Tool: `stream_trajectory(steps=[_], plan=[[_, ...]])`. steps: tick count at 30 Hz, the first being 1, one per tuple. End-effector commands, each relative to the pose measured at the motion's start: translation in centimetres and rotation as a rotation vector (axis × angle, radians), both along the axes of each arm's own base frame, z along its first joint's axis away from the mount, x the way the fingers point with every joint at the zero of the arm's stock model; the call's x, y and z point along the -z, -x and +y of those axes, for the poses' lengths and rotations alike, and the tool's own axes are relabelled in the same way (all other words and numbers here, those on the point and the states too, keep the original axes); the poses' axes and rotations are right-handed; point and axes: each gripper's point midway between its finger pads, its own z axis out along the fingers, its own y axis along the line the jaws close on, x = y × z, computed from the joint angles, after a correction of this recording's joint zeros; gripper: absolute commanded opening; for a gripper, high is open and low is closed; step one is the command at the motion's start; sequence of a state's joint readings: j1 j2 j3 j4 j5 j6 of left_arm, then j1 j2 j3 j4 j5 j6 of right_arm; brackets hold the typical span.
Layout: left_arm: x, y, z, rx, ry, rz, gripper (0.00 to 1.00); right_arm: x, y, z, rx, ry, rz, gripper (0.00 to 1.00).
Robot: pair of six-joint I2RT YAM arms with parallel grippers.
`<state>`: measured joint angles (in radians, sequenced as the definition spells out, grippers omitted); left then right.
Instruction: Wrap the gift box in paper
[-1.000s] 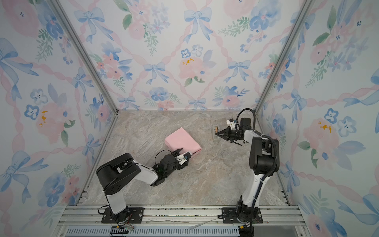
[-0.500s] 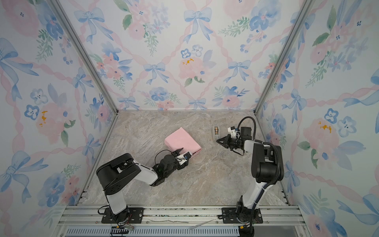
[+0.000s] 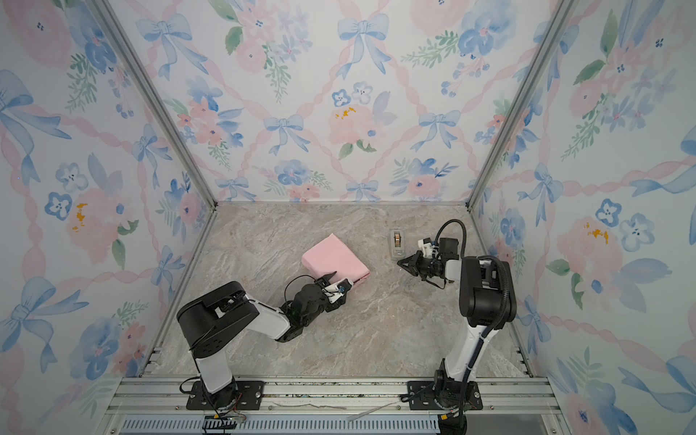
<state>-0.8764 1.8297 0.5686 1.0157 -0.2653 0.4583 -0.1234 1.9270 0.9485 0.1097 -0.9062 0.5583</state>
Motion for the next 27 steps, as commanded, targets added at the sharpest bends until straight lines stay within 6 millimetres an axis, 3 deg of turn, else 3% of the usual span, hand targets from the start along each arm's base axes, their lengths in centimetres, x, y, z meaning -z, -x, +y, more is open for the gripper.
stream_trajectory(steps=[1, 12, 27], plan=[[4.2, 1.6, 0.8, 0.009, -0.085, 0.128, 0.69, 1.5, 0.0, -0.3, 0.018, 0.028, 0.035, 0.00], [4.2, 1.6, 1.0, 0.005, -0.087, 0.126, 0.69, 3.8, -0.2, -2.3, 0.128, 0.120, 0.119, 0.00], [4.1, 1.6, 0.7, 0.013, -0.084, 0.124, 0.69, 3.3, 0.5, -3.3, 0.178, 0.198, 0.148, 0.00]])
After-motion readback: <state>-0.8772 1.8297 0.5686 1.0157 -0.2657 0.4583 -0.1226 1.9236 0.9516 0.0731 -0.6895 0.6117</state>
